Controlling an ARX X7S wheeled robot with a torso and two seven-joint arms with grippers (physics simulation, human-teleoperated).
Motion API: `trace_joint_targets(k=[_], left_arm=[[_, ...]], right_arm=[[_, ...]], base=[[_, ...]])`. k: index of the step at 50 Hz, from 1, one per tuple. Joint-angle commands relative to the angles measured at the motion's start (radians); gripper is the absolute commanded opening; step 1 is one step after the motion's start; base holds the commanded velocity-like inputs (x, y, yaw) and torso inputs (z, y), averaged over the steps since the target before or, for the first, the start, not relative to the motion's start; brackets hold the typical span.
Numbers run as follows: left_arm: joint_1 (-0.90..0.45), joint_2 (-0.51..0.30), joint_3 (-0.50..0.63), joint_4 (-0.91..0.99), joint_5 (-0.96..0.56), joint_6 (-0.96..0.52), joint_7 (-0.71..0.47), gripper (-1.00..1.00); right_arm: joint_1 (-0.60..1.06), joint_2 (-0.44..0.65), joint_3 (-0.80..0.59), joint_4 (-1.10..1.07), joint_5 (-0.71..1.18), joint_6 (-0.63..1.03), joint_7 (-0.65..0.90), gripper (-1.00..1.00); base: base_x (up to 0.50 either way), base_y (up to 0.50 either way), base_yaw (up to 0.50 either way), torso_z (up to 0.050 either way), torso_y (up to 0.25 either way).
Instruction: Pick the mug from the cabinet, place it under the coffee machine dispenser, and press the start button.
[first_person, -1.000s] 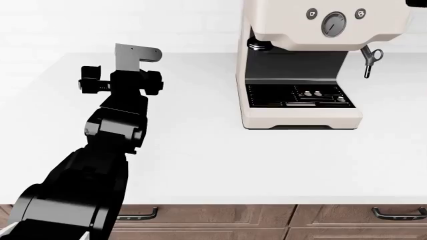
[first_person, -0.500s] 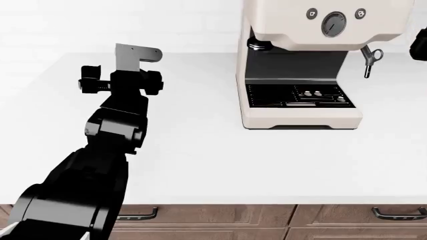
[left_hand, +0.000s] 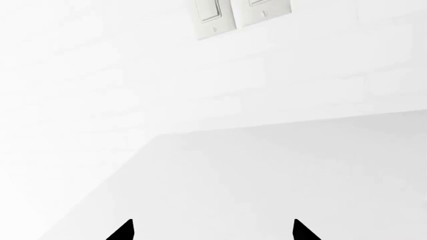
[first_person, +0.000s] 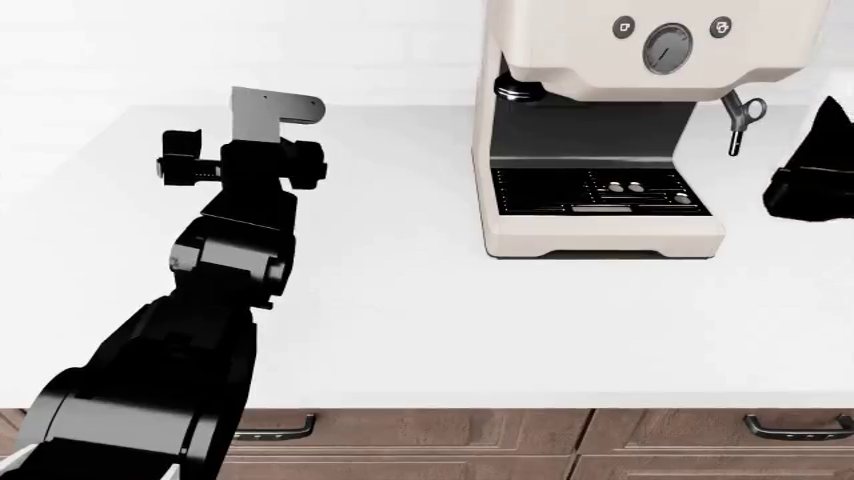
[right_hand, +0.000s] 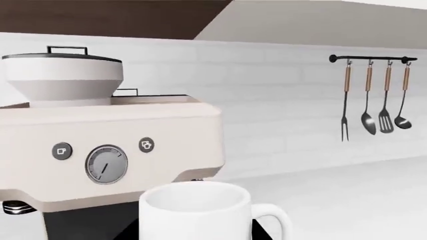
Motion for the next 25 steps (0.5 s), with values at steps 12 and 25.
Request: trace_joint_targets(k=[12, 25], left_arm=[[0.001, 0.000, 0.006, 0.000, 0.000, 0.005, -0.003, 1.00], [0.001, 0.000, 0.010, 0.000, 0.000, 0.008, -0.007, 1.00]], right_arm=[[-0.309, -0.095, 0.108, -0.069, -0.172, -0.088, -0.153, -1.00], [-0.356, -0.175, 0.058, -0.052, -0.297, -0.154, -0.241, -1.00]], base=[[0.00, 0.00, 0.00, 0.000, 0.000], [0.00, 0.00, 0.00, 0.000, 0.000]])
